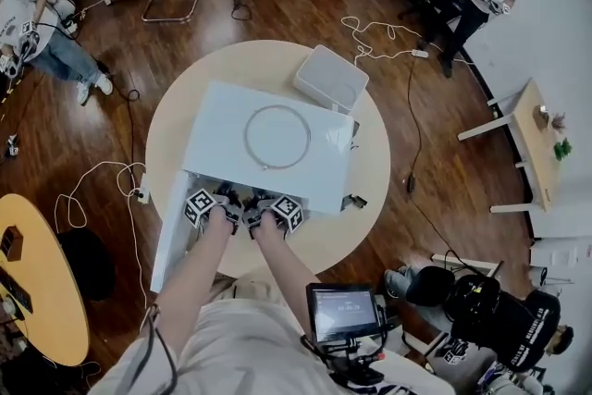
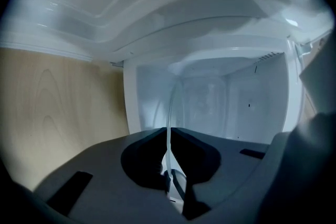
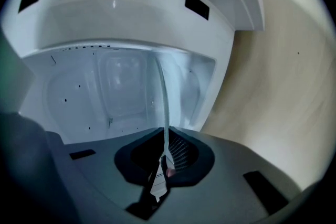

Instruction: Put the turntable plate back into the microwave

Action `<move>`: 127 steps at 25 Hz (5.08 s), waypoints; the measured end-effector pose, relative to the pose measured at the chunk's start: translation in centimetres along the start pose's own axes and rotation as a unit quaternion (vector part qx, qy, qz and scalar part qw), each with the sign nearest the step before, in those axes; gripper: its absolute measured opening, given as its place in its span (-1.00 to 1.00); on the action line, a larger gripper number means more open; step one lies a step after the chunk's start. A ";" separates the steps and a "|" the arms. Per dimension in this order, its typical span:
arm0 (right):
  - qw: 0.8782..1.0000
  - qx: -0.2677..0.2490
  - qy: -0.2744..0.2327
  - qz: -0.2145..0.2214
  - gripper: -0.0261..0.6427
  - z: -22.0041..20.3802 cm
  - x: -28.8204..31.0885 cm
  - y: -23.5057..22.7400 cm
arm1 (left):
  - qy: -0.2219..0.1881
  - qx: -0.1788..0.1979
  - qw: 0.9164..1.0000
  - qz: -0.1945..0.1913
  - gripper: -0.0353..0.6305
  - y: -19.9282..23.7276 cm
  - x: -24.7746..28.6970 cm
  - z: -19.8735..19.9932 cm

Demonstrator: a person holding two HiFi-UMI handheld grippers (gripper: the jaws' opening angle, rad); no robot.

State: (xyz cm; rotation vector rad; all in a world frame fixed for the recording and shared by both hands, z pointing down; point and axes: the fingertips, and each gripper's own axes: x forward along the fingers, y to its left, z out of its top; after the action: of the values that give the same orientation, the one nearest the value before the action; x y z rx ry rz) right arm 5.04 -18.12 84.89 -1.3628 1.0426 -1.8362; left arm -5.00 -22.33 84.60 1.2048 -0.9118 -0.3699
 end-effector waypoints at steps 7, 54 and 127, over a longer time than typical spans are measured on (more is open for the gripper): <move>1.000 0.007 -0.009 0.010 -0.83 0.6 0.1 0.5 | 0.009 0.009 1.000 0.007 -0.80 -0.4 0.7 -0.2; 0.999 0.000 -0.045 0.025 -0.47 1.9 -0.1 0.0 | 0.064 0.149 0.985 0.058 -0.78 0.9 -4.1 -2.6; 0.719 -0.682 -0.045 0.124 -0.42 2.3 -31.9 21.1 | 0.145 0.601 0.761 -0.194 -0.78 -24.9 -19.5 -25.9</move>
State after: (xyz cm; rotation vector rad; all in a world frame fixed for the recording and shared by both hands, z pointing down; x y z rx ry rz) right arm 16.53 -2.52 51.87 -1.8003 2.5803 -0.5407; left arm 8.30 -1.29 52.21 2.5851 -0.5589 0.1671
